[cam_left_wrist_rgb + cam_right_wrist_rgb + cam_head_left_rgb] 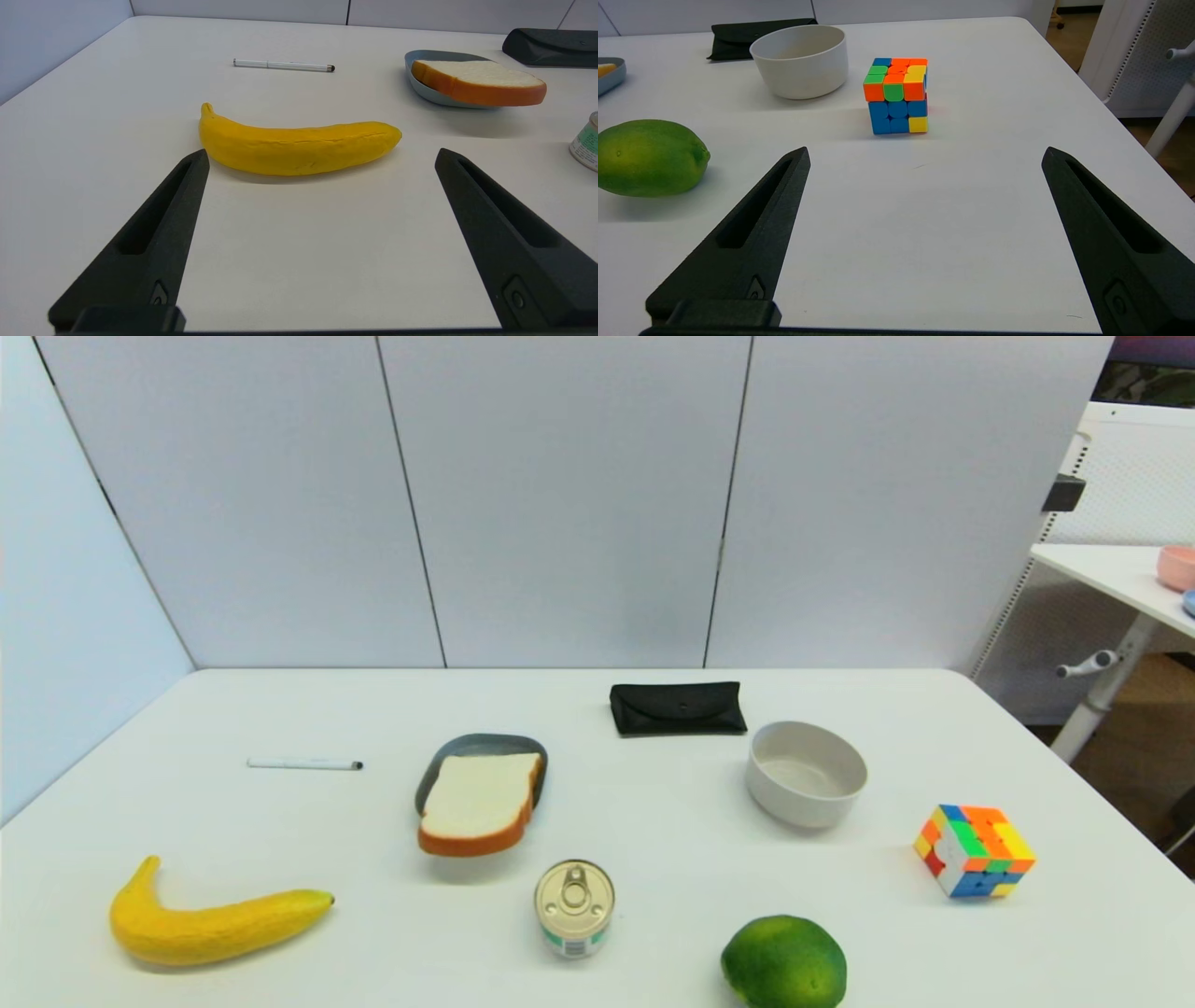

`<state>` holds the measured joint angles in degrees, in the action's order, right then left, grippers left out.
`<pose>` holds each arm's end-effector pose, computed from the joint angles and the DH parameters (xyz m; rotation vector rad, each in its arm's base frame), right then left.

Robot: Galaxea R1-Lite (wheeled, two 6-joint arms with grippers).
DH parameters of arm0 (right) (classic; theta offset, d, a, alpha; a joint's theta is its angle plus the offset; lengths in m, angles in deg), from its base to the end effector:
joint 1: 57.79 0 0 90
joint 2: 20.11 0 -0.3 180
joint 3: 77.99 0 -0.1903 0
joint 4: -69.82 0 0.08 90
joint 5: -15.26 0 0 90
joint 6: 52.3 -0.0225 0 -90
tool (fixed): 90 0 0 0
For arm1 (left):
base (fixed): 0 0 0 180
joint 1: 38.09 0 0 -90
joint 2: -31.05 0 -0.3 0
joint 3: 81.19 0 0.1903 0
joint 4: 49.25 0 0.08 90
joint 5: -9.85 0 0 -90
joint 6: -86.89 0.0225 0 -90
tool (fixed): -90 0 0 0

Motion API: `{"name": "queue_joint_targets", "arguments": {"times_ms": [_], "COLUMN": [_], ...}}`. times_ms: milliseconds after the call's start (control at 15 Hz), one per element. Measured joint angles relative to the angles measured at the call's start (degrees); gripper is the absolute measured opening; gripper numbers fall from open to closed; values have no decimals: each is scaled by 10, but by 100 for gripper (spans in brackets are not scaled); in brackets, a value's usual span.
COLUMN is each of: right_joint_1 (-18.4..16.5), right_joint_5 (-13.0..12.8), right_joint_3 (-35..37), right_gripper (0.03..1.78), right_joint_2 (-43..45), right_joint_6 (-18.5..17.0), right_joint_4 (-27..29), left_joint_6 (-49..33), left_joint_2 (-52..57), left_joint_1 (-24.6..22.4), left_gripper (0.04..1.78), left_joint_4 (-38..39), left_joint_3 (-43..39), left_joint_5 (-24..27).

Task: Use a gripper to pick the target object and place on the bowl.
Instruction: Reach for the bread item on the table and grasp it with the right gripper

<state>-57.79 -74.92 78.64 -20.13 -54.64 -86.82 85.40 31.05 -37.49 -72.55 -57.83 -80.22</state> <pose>-0.0228 -0.0001 0.0755 0.0408 0.0001 -0.0031 -0.0228 0.0003 0.0756 -0.0260 -0.0009 -0.0093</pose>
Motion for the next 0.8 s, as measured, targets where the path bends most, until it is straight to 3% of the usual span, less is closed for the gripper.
{"name": "queue_joint_targets", "arguments": {"times_ms": [800], "right_joint_1": [0], "right_joint_5": [0], "right_joint_3": [0], "right_gripper": [172], "right_joint_2": [0], "right_joint_6": [1], "right_joint_4": [0], "left_joint_6": [0], "left_joint_2": [0], "left_joint_1": [0], "left_gripper": [171], "left_joint_4": [0], "left_joint_3": [0], "left_joint_5": [0]}}
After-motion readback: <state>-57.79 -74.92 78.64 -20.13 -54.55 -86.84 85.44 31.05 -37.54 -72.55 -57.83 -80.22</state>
